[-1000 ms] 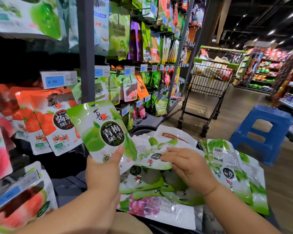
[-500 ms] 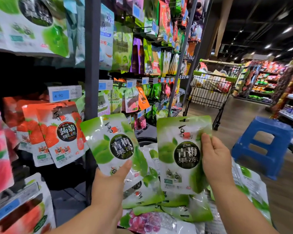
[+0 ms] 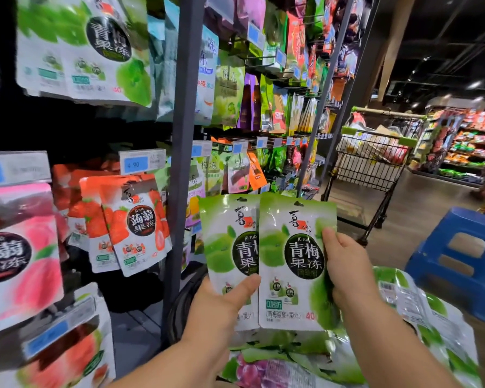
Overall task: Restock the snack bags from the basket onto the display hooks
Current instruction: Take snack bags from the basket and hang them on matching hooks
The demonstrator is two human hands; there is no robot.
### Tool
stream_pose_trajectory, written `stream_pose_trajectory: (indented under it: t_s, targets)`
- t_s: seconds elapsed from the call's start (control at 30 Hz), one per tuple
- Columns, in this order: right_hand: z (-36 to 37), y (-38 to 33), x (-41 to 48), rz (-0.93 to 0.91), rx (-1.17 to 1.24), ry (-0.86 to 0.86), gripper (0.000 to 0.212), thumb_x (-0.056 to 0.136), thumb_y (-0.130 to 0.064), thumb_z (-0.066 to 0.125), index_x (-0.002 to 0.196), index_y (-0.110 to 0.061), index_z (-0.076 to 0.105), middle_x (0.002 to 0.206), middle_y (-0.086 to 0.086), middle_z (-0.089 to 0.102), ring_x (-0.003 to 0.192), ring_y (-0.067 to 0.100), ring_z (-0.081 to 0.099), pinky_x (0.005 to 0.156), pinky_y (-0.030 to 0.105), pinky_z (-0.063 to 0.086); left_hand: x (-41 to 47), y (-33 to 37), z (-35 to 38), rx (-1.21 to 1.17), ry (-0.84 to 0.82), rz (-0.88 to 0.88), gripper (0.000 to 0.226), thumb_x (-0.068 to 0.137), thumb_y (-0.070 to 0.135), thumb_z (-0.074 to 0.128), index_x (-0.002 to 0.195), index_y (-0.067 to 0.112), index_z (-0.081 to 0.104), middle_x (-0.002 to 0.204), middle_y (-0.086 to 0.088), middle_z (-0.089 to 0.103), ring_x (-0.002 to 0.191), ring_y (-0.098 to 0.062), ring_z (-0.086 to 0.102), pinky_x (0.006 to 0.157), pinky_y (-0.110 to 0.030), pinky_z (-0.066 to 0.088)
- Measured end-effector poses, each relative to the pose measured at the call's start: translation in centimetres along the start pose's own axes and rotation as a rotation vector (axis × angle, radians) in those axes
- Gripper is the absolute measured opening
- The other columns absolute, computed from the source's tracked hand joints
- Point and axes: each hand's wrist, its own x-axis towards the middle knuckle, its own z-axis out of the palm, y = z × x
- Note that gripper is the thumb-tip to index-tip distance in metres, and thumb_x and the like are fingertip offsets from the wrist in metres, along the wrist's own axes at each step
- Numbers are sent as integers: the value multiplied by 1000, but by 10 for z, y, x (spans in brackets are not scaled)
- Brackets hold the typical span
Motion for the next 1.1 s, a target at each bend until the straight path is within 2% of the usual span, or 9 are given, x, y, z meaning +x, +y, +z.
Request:
stream_pose_trajectory:
  t_s: [0.1, 0.2, 0.37, 0.47, 0.57, 0.63, 0.77, 1.0, 1.1]
  targets:
    - [10, -5, -2, -64, -70, -8, 49, 100, -41, 53, 90, 7, 61, 93, 30, 67, 75, 33, 63, 71, 48, 52, -1, 2, -2, 27, 21, 39, 88, 41, 46, 83, 124, 24, 62, 113, 6, 73, 110, -19, 66, 96, -39, 50]
    - [19, -12, -6, -117, -123, -18, 51, 100, -39, 52, 93, 11, 60, 93, 32, 65, 69, 30, 56, 63, 34, 37, -2, 2, -4, 49, -8, 67, 79, 47, 42, 84, 121, 22, 64, 111, 5, 74, 108, -18, 68, 97, -39, 50]
    - [34, -24, -15, -167, -135, -27, 48, 101, -34, 53, 71, 2, 50, 63, 14, 50, 61, 21, 43, 54, 32, 28, 1, 2, -15, 23, 17, 78, 67, 51, 35, 91, 113, 22, 70, 107, -2, 76, 104, -27, 70, 97, -52, 51]
    - [44, -29, -21, -199, -72, -78, 48, 100, -37, 53, 75, 5, 54, 67, 12, 56, 64, 20, 49, 55, 31, 34, 6, 5, -26, 13, 85, 115, 49, 60, 27, 87, 106, 21, 73, 103, -3, 77, 101, -26, 71, 94, -53, 53]
    - [53, -40, -30, -180, -11, -293, 28, 99, -39, 54, 94, -15, 66, 83, -6, 69, 76, 9, 62, 64, 25, 46, 10, 16, -36, -13, 159, 181, 42, 69, 18, 81, 110, 18, 71, 104, -2, 76, 102, -23, 71, 98, -51, 51]
    - [57, -48, -36, -104, -5, -516, 15, 96, -37, 60, 110, -37, 57, 100, -20, 65, 87, 1, 63, 71, 22, 47, 13, 25, -43, -34, 197, 206, 37, 77, 15, 80, 112, 21, 71, 106, 2, 76, 105, -22, 70, 103, -49, 48]
    - [72, -47, -43, -16, -10, -761, 68, 74, -26, 80, 132, -32, 46, 109, -5, 68, 82, 9, 73, 63, 22, 56, 21, 46, -62, -72, 306, 236, 49, 66, 34, 88, 112, 25, 70, 105, 7, 76, 105, -21, 69, 102, -50, 47]
    - [104, -48, -54, 43, 144, -864, 95, 57, -25, 90, 140, -26, 43, 121, 2, 66, 91, 14, 73, 68, 36, 60, 22, 77, -78, -76, 365, 308, 52, 64, 34, 88, 111, 23, 70, 104, 3, 76, 101, -23, 71, 98, -51, 51]
    - [115, -52, -55, 11, 173, -845, 106, 55, -24, 97, 144, -25, 41, 120, 2, 69, 95, 18, 73, 72, 42, 61, 22, 90, -81, -94, 356, 334, 42, 72, 21, 86, 111, 20, 70, 102, 0, 77, 97, -25, 72, 94, -51, 54]
